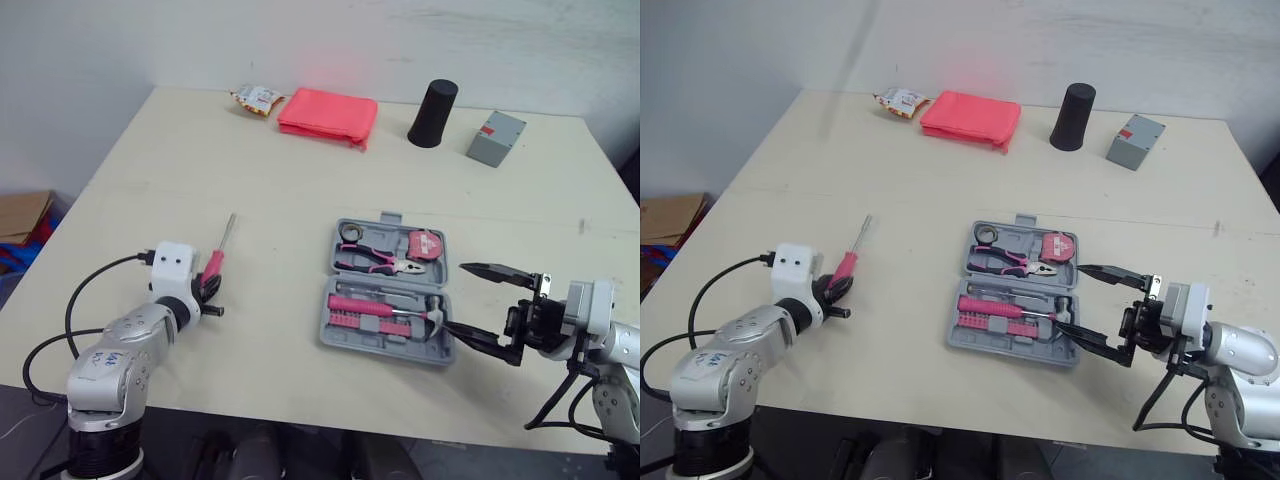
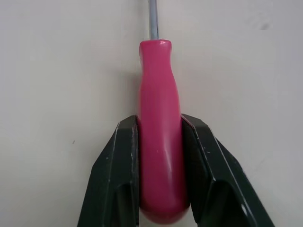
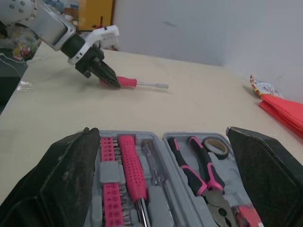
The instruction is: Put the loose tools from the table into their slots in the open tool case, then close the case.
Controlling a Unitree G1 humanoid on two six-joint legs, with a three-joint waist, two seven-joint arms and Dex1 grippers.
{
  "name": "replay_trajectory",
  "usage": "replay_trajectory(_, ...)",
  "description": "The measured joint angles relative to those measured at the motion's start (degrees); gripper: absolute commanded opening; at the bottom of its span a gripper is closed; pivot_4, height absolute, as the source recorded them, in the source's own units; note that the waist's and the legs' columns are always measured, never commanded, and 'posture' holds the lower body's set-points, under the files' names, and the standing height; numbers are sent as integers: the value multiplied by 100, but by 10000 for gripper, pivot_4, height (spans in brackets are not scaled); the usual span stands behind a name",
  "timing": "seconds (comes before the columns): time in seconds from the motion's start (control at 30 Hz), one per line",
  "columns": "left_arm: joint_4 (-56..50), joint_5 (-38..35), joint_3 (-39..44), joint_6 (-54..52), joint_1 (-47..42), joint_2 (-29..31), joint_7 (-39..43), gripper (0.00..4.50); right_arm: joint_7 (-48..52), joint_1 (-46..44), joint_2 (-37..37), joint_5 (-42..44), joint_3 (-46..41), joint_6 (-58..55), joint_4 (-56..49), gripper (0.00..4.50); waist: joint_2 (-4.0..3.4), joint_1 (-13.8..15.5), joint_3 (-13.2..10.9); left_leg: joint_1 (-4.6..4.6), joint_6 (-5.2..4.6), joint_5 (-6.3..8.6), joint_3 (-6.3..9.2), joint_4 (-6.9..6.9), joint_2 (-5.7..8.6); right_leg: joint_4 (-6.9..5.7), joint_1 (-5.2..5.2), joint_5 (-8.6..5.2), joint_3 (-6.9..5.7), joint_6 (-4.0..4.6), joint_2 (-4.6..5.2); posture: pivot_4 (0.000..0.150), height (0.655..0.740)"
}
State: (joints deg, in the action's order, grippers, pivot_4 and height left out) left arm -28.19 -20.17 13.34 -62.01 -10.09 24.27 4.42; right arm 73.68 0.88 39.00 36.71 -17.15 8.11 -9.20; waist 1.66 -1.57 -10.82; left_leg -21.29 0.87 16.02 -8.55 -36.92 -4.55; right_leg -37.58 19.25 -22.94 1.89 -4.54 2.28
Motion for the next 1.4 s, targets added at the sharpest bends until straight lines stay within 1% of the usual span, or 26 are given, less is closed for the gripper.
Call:
replay_trajectory(0.07, 81, -101, -6, 634, -36, 183, 637, 6195, -17, 88, 0, -30, -107, 67, -1, 45000, 0, 2, 0, -7, 0, 3, -1, 2, 0, 8, 2, 0, -4, 0, 0, 1500, 7400)
replay_trajectory(0.13, 193, -263, -81, 1394, -162, 636, 1591, 6195, -42, 209, 9, -77, -240, 167, -1, 45000, 0, 4, 0, -12, 4, 5, -2, 7, -1, 13, 9, -3, -7, 5, -1, 1500, 7400)
replay_trajectory(0.17, 208, -293, -105, 1635, -251, 785, 1922, 6195, -48, 276, 10, -101, -302, 204, 4, 45000, -1, 5, 0, -12, 5, 6, -5, 13, -1, 17, 9, -3, -7, 6, 0, 1500, 7400)
replay_trajectory(0.23, 239, -355, -340, 2327, -558, 1226, 2974, 6195, -85, 451, 10, -170, -461, 335, 44, 45000, -2, 8, 0, -10, 5, 6, -12, 34, 3, 32, 9, -4, -4, 8, 1, 1500, 7400)
replay_trajectory(0.27, 269, -364, -602, 2648, -754, 1379, 3507, 6195, -109, 538, 10, -202, -562, 359, 48, 45000, -5, 9, 2, -9, 4, 5, -17, 45, 5, 43, 9, -4, -2, 8, 1, 1500, 7400)
replay_trajectory(0.33, 330, -358, -1158, 3144, -1034, 1528, 4321, 6195, -151, 724, 10, -212, -693, 429, 28, 45000, -8, 9, 3, -9, 3, 4, -21, 60, 7, 61, 9, -4, 1, 6, 0, 1500, 7400)
replay_trajectory(0.37, 365, -337, -1352, 3292, -1122, 1539, 4562, 6195, -157, 803, 6, -213, -744, 443, 17, 45000, -9, 9, 4, -9, 2, 3, -24, 62, 7, 67, 10, -4, 5, 5, -2, 1500, 7400)
replay_trajectory(0.47, 534, -64, -2282, 3852, -1610, 1606, 5491, 6195, -190, 1151, -20, -214, -891, 474, -36, 45000, -9, 9, 3, -15, 4, 3, -29, 64, 0, 79, 16, -5, 14, 3, -16, 1500, 7400)
replay_trajectory(0.5, 572, -5, -2398, 3920, -1678, 1609, 5583, 6195, -194, 1180, -33, -214, -906, 478, -52, 45000, -9, 3, 3, -15, 4, 3, -34, 64, 0, 76, 21, -6, 19, 2, -17, 1500, 7400)
replay_trajectory(0.57, 789, 342, -2938, 4155, -2031, 1581, 5929, 6194, -232, 1453, -84, -211, -1056, 517, -220, 45000, -12, -23, 2, -11, 7, 3, -44, 64, -12, 75, 25, -6, 41, 1, -38, 1500, 7400)
replay_trajectory(0.63, 942, 682, -3409, 4146, -2267, 1494, 6037, 6195, -287, 1754, -141, -206, -1146, 549, -390, 45000, -12, -13, 2, -8, 13, 2, -44, 61, -21, 70, 25, -5, 62, 0, -58, 1500, 7400)
replay_trajectory(0.73, 1026, 995, -3889, 4036, -2410, 1405, 6081, 6195, -347, 2019, -213, -202, -1273, 551, -583, 45000, -12, -15, 2, -3, 14, 1, -48, 59, -25, 61, 25, -5, 71, 0, -61, 1500, 7400)
replay_trajectory(0.8, 1057, 1252, -4246, 3734, -2563, 1297, 6073, 6195, -467, 2308, -289, -195, -1359, 530, -872, 45000, -12, -11, 2, 2, 15, 0, -50, 55, -28, 54, 24, -5, 73, 0, -63, 1500, 7400)
replay_trajectory(0.97, 1057, 1544, -4557, 3246, -2650, 1029, 5850, 6195, -654, 2554, -343, -191, -1471, 463, -1226, 45000, -12, -12, 2, 5, 13, -1, -53, 43, -29, 36, 24, -4, 78, -2, -60, 1500, 7400)
replay_trajectory(1.2, 1057, 1773, -4648, 2737, -2737, 870, 5631, 6195, -806, 2781, -434, -196, -1469, 427, -1378, 45000, -12, -6, 2, 7, 12, -4, -52, 35, -28, 21, 25, -5, 79, -1, -58, 1500, 7400)
replay_trajectory(1.4, 1025, 2047, -4786, 2550, -2787, 783, 5473, 6195, -942, 2795, -436, -197, -1455, 375, -1568, 45000, -12, -1, 3, 9, 11, -5, -52, 30, -29, 15, 23, -5, 79, 0, -56, 1500, 7400)
